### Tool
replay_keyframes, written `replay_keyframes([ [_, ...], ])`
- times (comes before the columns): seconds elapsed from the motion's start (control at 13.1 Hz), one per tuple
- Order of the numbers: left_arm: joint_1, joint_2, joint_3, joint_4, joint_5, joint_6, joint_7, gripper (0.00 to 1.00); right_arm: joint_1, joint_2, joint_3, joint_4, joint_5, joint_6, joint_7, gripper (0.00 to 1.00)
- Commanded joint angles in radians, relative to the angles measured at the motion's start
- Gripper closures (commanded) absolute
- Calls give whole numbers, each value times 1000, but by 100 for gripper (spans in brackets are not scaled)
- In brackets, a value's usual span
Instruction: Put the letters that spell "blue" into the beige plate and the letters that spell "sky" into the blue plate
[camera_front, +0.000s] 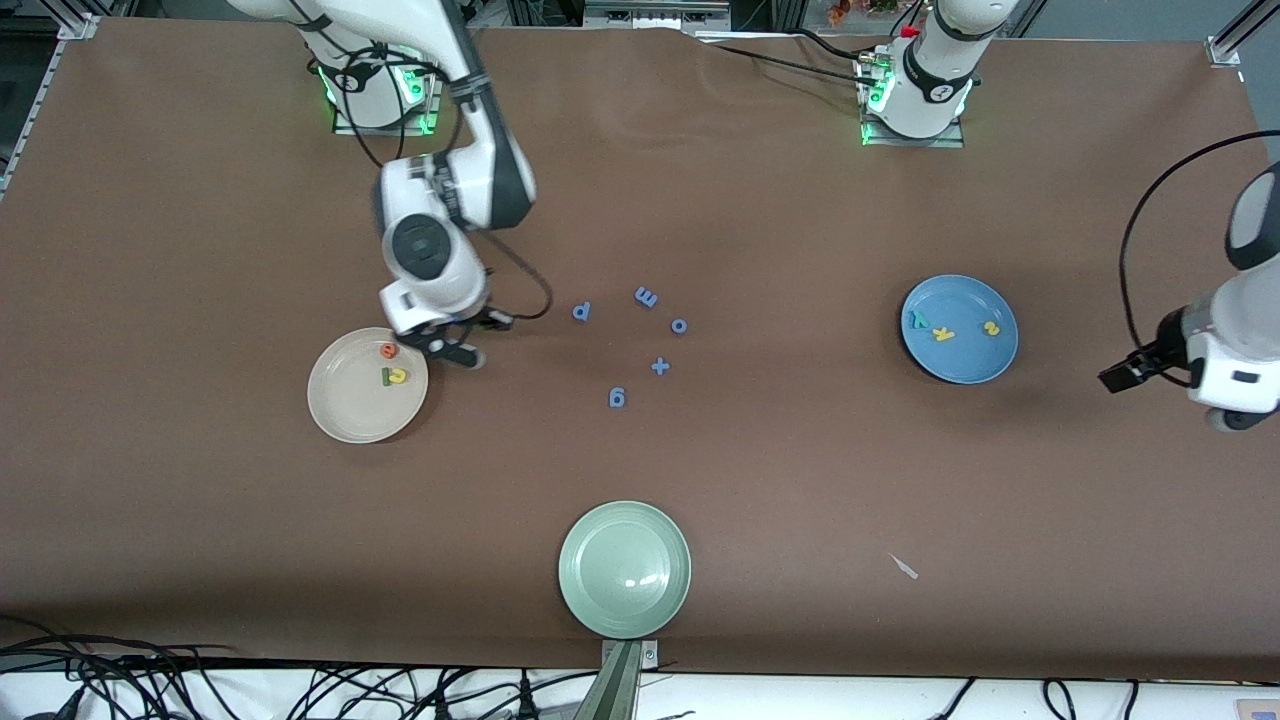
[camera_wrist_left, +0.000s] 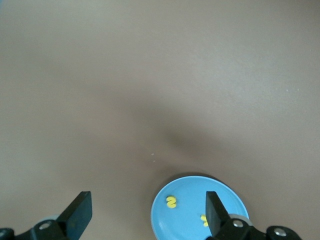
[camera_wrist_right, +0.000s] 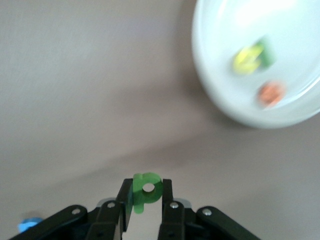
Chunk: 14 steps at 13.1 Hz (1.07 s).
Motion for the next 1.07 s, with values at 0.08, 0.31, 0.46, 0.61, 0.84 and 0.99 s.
replay_keyframes([
  [0.08, 20, -25, -52, 143, -62, -163, 110, 0, -170, 26, 5, 37, -31, -24, -319, 85],
  [0.31, 12, -167, 34, 171, -207, -168, 254, 0, -207, 66, 8, 28, -28, 46, -360, 71],
  [0.46, -58, -289, 195, 178, -367, -160, 348, 0, -236, 71, 9, 34, -19, 49, -381, 42],
  [0.61, -222, -405, 444, 182, -550, -160, 443, 0, -259, 69, 8, 48, -16, 49, -410, 27],
  [0.84, -489, -490, 761, 180, -691, -161, 448, 0, -267, 69, 8, 72, -18, 37, -412, 26],
  [0.99, -607, -498, 835, 182, -689, -160, 448, 0, -262, 57, 5, 101, -15, 20, -406, 1],
])
